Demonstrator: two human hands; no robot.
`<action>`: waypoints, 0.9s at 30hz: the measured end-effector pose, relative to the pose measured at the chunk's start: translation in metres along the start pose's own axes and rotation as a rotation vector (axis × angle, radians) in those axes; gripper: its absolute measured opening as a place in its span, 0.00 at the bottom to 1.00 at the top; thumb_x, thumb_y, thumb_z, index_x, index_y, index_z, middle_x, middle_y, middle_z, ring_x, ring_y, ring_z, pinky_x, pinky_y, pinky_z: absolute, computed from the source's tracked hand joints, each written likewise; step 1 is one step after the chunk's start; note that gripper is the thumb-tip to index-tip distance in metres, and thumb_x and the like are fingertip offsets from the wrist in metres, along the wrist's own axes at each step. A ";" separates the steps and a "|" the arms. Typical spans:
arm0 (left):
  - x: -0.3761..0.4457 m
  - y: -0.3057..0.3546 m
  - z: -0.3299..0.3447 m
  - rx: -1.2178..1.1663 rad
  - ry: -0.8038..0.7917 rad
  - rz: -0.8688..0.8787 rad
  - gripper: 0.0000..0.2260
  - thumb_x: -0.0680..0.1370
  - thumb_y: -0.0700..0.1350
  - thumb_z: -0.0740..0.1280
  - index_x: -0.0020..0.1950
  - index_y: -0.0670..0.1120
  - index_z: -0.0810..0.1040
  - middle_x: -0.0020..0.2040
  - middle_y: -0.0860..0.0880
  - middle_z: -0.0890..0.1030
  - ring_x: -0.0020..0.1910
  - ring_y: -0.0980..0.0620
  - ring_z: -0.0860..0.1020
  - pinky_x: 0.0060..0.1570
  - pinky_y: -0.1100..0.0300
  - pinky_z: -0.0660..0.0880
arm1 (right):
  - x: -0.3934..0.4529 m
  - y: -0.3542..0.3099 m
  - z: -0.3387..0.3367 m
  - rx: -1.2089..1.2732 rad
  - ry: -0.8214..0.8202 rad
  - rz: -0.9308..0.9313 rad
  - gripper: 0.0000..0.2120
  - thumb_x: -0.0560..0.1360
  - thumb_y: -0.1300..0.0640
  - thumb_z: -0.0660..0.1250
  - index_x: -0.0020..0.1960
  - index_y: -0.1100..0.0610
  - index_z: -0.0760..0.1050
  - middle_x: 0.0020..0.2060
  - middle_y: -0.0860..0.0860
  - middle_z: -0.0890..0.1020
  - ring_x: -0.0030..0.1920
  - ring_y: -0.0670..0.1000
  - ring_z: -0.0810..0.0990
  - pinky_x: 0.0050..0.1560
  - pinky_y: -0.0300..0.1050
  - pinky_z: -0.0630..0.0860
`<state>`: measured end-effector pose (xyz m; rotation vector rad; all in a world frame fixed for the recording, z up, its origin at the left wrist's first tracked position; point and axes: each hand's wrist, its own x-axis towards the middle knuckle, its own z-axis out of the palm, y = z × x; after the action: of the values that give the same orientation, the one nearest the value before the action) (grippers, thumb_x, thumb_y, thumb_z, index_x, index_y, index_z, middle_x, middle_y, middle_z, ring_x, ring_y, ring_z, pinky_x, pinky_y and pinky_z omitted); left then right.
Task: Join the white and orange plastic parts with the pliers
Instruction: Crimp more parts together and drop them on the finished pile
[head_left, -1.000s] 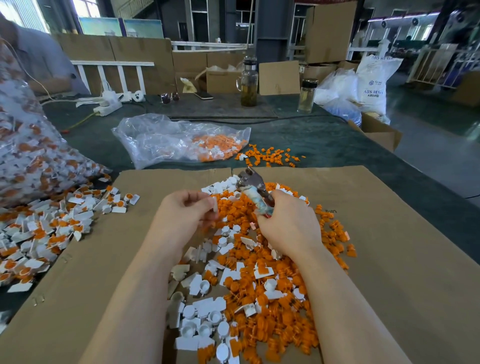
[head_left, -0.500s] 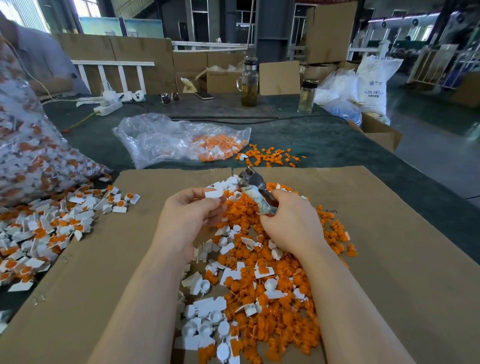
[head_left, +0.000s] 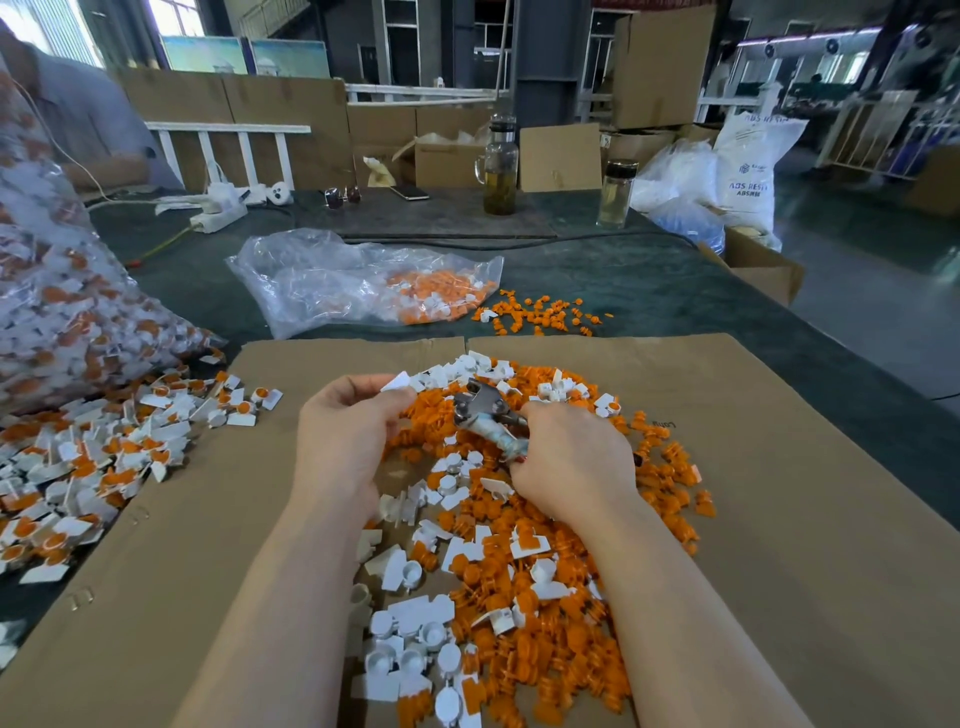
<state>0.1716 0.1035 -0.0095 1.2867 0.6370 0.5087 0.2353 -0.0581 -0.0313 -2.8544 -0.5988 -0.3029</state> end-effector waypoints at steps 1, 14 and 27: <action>0.000 0.000 0.001 0.005 -0.003 -0.010 0.06 0.72 0.37 0.75 0.43 0.47 0.81 0.32 0.52 0.83 0.34 0.56 0.80 0.34 0.62 0.78 | 0.000 -0.001 0.000 -0.005 0.000 0.001 0.14 0.72 0.49 0.71 0.56 0.50 0.75 0.32 0.43 0.65 0.34 0.48 0.68 0.25 0.40 0.58; -0.001 -0.003 0.004 0.041 -0.073 -0.019 0.07 0.71 0.38 0.77 0.42 0.45 0.81 0.32 0.52 0.84 0.34 0.54 0.82 0.37 0.61 0.78 | -0.001 -0.001 -0.002 0.013 0.054 0.081 0.12 0.72 0.47 0.70 0.51 0.51 0.73 0.32 0.43 0.63 0.29 0.43 0.62 0.24 0.39 0.58; -0.013 -0.004 0.013 0.037 -0.226 -0.046 0.04 0.73 0.37 0.75 0.42 0.43 0.81 0.38 0.43 0.86 0.37 0.51 0.85 0.38 0.59 0.80 | -0.002 -0.003 -0.020 0.926 0.096 0.082 0.10 0.72 0.45 0.73 0.49 0.49 0.78 0.40 0.44 0.82 0.42 0.44 0.81 0.46 0.49 0.81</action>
<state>0.1713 0.0848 -0.0092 1.3389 0.4873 0.3089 0.2293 -0.0608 -0.0122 -1.9526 -0.4382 -0.0993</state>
